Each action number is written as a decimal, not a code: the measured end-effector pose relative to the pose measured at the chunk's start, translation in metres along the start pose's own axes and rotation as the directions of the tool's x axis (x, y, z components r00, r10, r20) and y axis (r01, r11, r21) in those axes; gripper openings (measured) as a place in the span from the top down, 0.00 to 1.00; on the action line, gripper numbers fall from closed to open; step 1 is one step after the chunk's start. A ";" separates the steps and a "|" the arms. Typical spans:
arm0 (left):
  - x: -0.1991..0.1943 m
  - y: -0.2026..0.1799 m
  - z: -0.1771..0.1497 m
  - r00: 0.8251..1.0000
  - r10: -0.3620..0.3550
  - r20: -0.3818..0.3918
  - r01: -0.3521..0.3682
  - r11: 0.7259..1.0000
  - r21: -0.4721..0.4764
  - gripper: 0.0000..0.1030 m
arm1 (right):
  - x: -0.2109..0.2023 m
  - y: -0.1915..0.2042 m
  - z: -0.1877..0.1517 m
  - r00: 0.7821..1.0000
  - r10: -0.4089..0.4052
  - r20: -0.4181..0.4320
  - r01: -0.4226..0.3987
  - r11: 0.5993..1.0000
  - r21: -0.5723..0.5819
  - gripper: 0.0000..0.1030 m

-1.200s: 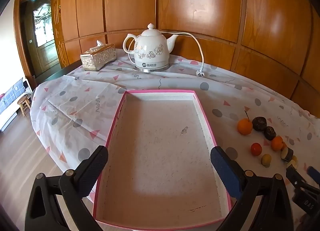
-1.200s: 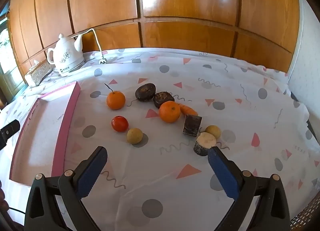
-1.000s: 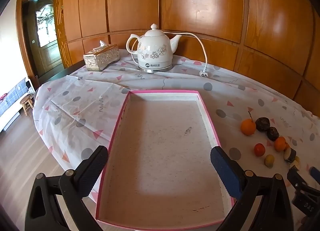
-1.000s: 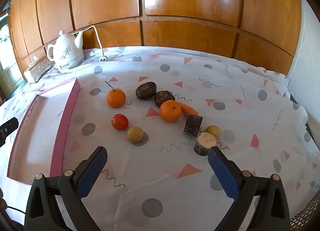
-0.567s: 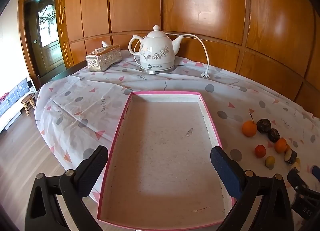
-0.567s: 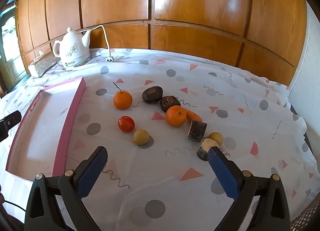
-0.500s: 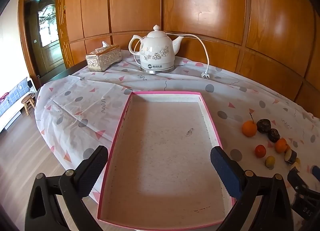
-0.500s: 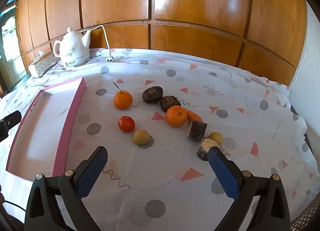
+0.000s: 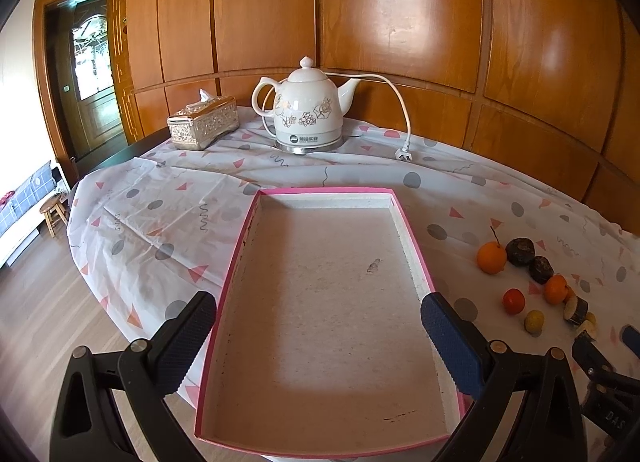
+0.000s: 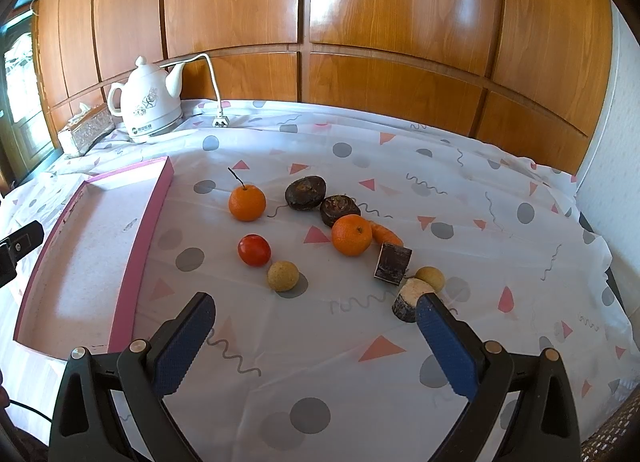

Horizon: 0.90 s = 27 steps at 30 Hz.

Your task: Organize fruits

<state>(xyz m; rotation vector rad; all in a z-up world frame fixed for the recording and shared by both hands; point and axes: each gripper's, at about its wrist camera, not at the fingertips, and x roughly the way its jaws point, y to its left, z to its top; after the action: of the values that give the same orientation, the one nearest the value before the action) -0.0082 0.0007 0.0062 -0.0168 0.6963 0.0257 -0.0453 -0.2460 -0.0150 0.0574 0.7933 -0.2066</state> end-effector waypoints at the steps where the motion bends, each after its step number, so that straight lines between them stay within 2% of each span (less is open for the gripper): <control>1: 0.000 0.000 0.000 1.000 -0.001 0.000 0.001 1.000 0.000 0.00 | 0.000 0.000 0.000 1.000 -0.001 0.002 0.001 1.000 -0.001 0.01; 21: 0.003 -0.003 -0.001 1.000 -0.012 -0.022 0.012 1.000 0.002 0.00 | -0.003 -0.003 0.002 1.000 -0.005 0.010 0.005 1.000 -0.005 0.01; 27: 0.004 -0.002 -0.001 1.000 -0.016 -0.025 0.016 1.000 -0.006 0.00 | -0.004 -0.001 0.007 0.999 -0.047 0.016 0.047 0.998 -0.030 0.01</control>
<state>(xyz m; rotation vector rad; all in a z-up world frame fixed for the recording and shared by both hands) -0.0063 -0.0011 0.0028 -0.0287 0.7214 0.0121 -0.0430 -0.2473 -0.0070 0.0088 0.7824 -0.2391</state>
